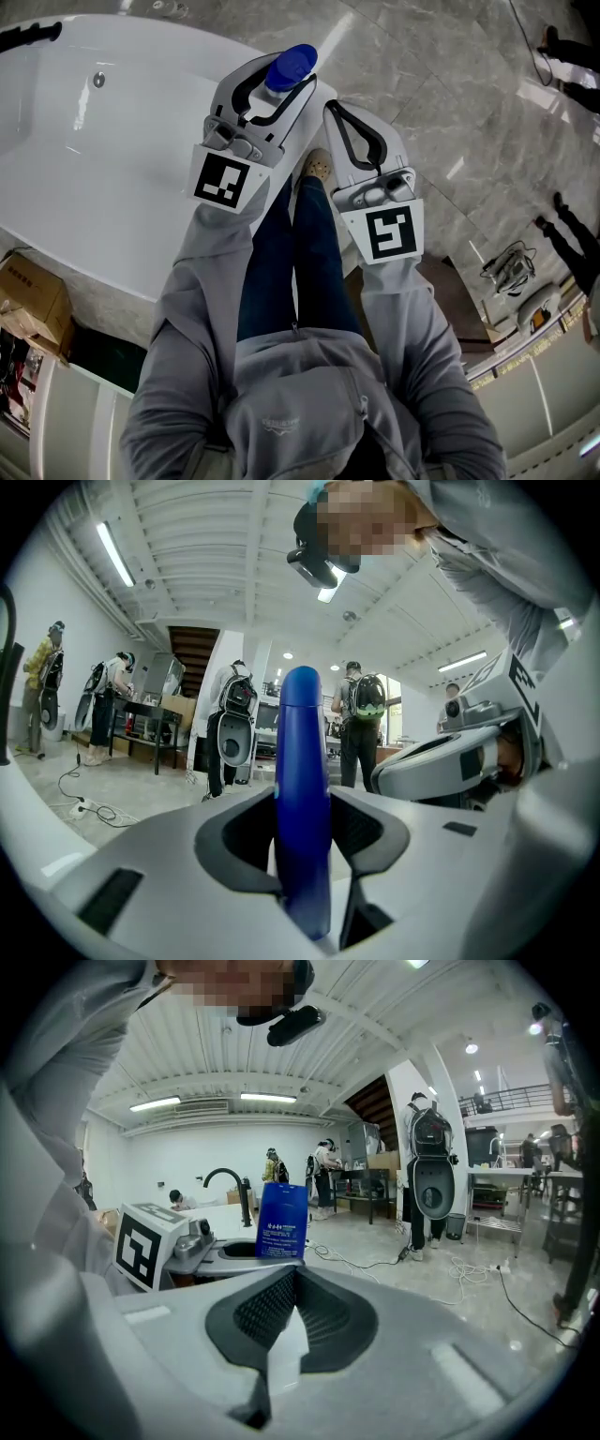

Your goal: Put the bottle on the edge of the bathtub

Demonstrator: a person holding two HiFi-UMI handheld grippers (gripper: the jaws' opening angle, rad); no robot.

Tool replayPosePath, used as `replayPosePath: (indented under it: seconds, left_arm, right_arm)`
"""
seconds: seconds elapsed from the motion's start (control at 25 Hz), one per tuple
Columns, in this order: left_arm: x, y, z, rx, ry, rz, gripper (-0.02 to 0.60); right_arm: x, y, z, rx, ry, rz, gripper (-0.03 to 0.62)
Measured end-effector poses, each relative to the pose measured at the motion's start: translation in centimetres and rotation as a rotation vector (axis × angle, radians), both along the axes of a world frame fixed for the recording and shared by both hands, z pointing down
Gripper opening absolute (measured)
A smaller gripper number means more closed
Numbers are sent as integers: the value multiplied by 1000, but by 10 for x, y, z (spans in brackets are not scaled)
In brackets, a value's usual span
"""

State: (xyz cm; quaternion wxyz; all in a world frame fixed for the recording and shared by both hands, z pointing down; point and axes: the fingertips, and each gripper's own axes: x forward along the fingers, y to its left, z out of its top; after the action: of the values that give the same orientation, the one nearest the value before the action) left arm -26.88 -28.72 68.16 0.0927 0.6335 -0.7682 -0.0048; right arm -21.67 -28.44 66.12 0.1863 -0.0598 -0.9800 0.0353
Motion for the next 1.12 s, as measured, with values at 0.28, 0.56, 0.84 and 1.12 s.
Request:
replayPosePath:
  seconds: [0.28, 0.56, 0.84, 1.12]
  left_arm:
    - [7, -1, 2, -1, -47, 37, 152]
    - [17, 5, 4, -35, -104, 109, 152]
    - [17, 5, 12, -64, -73, 115, 153]
    - [16, 12, 31, -139, 9, 71, 255]
  right_arm:
    - [2, 2, 2, -3, 16, -2, 3]
    - [4, 7, 2, 1, 24, -9, 3]
    - [6, 10, -4, -1, 15, -10, 4]
    - [17, 9, -10, -11, 18, -4, 3]
